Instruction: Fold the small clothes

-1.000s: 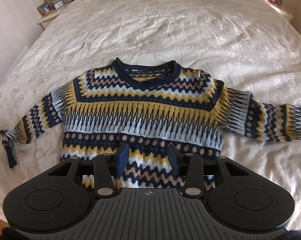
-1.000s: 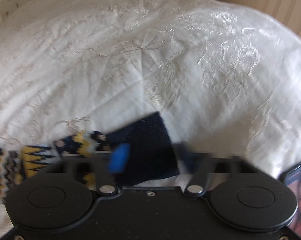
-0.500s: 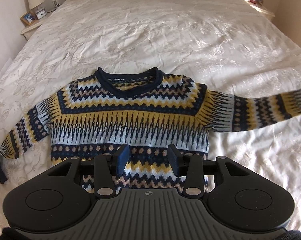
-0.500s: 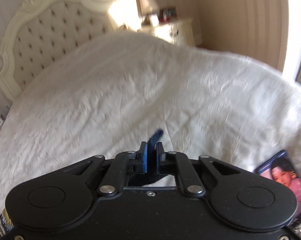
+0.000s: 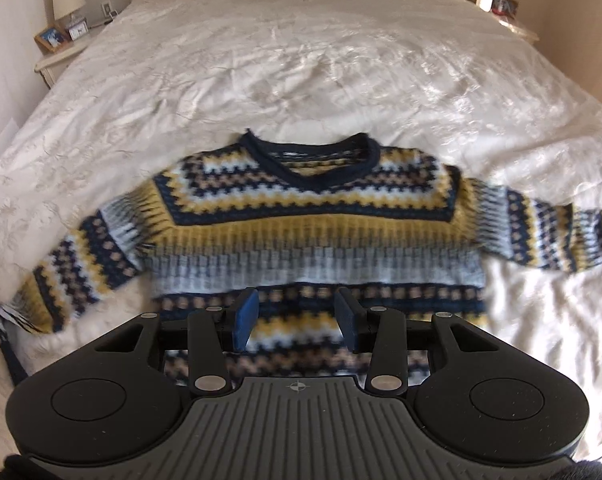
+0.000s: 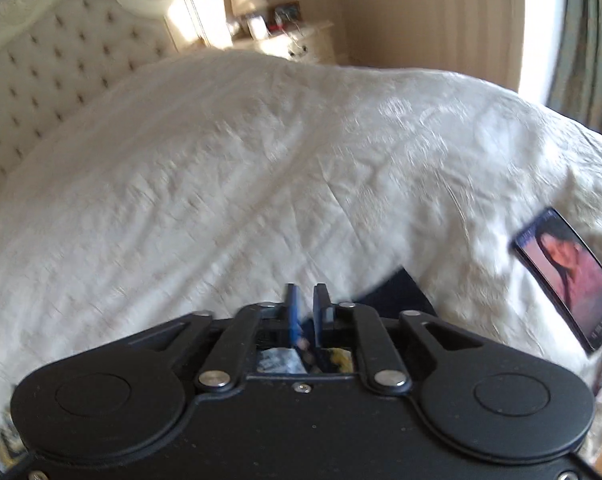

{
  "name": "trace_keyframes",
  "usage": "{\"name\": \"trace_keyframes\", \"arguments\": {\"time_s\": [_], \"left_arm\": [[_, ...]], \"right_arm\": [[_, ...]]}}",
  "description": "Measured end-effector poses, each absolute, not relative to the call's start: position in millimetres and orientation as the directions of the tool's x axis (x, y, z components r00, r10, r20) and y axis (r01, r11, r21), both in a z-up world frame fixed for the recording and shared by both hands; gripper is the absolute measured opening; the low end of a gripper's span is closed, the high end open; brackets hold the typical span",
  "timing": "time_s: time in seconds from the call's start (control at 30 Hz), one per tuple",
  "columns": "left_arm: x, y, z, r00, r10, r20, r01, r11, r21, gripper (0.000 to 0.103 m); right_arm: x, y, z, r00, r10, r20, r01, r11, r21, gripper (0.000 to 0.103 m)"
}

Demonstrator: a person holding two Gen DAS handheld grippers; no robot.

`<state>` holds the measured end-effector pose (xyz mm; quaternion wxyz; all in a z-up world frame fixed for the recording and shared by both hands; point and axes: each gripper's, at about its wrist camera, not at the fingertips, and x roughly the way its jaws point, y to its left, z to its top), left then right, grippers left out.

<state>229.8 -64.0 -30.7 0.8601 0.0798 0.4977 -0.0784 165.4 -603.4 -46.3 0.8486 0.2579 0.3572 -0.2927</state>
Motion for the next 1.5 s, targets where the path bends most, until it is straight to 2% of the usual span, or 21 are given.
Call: {"name": "trace_keyframes", "arguments": {"time_s": [0.07,0.1,0.33,0.43,0.57,0.97,1.03,1.07,1.1,1.13,1.3,1.5], "left_arm": [[233,-58,-32,0.488,-0.037,-0.872,0.197,0.978,0.069,0.041],[234,-56,-32,0.488,-0.032,-0.872,0.187,0.980,0.068,0.041],[222,-84,-37,0.466,0.007,-0.885,0.136,0.988,0.079,0.041],[215,-105,-40,0.449,0.008,-0.894,0.122,0.990,0.071,0.041],[208,-134,-41,0.436,0.015,-0.900,0.121,0.990,0.076,0.041],[208,-172,-37,0.430,0.083,-0.899,0.104,0.985,0.141,0.041],[208,-174,-37,0.429,0.089,-0.899,0.105,0.983,0.147,0.041],[208,-175,-36,0.429,0.089,-0.899,0.107,0.983,0.148,0.041],[208,-176,-36,0.430,0.089,-0.899,0.110,0.983,0.150,0.041],[208,-177,-36,0.430,0.088,-0.899,0.112,0.982,0.150,0.041],[206,-176,-33,0.444,0.074,-0.893,0.130,0.981,0.146,0.041],[206,-159,-31,0.453,0.052,-0.890,0.133,0.983,0.125,0.041]], "right_arm": [[167,-601,-60,0.543,-0.319,-0.777,0.673,0.719,0.175,0.057],[165,-599,-66,0.539,-0.319,-0.779,0.665,0.730,0.161,0.059],[160,-628,-108,0.566,-0.265,-0.781,0.589,0.793,0.157,0.058],[164,-643,-120,0.565,-0.262,-0.782,0.545,0.830,0.116,0.063],[167,-671,-131,0.557,-0.272,-0.784,0.533,0.842,0.086,0.063],[171,-705,-169,0.562,-0.099,-0.821,0.465,0.859,0.214,0.067],[174,-707,-171,0.553,-0.075,-0.830,0.465,0.855,0.232,0.064],[176,-706,-172,0.543,-0.069,-0.837,0.463,0.856,0.231,0.055],[178,-705,-172,0.528,-0.070,-0.846,0.464,0.859,0.218,0.029],[180,-703,-172,0.514,-0.075,-0.855,0.465,0.861,0.205,0.010],[181,-689,-153,0.533,-0.105,-0.840,0.472,0.861,0.192,0.012],[186,-654,-92,0.659,-0.042,-0.751,0.427,0.843,0.328,0.012]]}}
